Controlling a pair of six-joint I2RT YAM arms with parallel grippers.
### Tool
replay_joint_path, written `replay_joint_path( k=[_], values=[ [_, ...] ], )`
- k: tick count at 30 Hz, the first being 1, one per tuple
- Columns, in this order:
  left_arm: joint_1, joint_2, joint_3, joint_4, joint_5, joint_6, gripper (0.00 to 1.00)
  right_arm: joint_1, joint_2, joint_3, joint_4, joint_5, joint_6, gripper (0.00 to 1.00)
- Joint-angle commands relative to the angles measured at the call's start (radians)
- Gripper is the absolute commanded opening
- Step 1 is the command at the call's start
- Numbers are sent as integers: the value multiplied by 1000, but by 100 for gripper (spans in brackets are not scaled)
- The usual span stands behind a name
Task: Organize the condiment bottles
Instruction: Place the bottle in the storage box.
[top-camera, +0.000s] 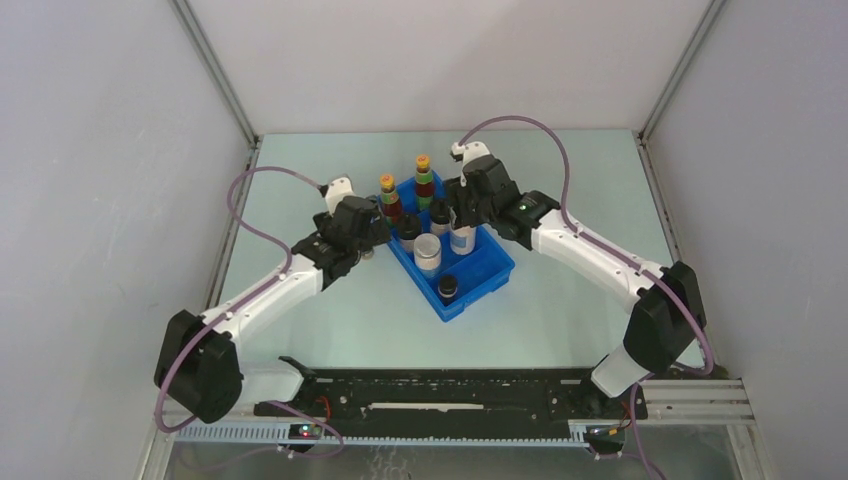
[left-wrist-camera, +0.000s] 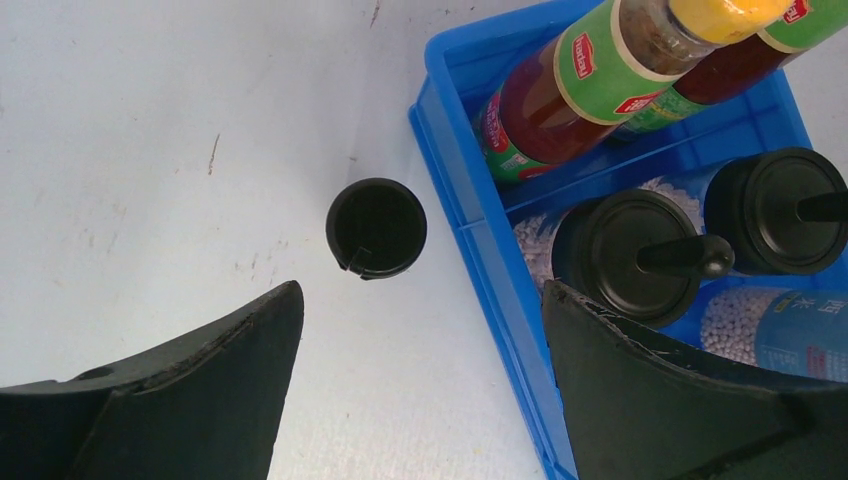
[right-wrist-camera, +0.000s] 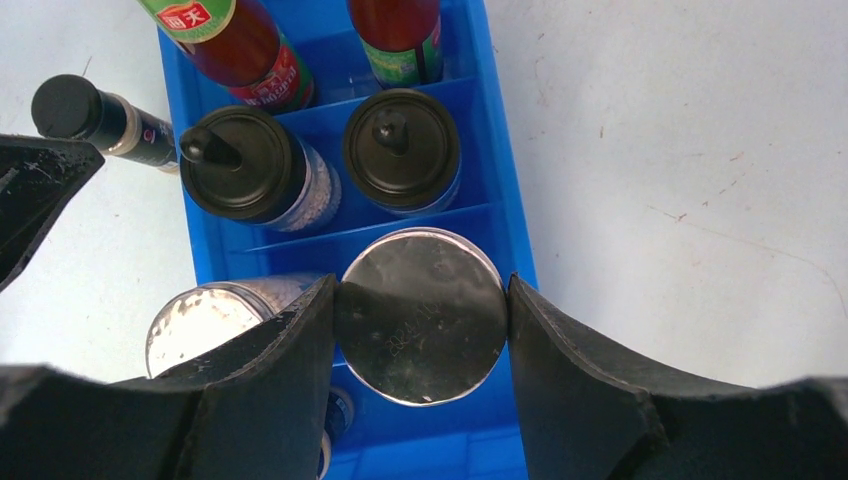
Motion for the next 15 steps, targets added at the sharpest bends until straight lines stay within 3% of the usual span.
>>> replay_joint_path(
  k=[1, 15],
  values=[
    [7, 4, -15, 44, -44, 4, 93, 6, -1, -15, 95, -4, 15, 0],
    [7, 37, -32, 86, -57, 39, 92, -6, 12, -77, 148, -24, 8, 0]
  ],
)
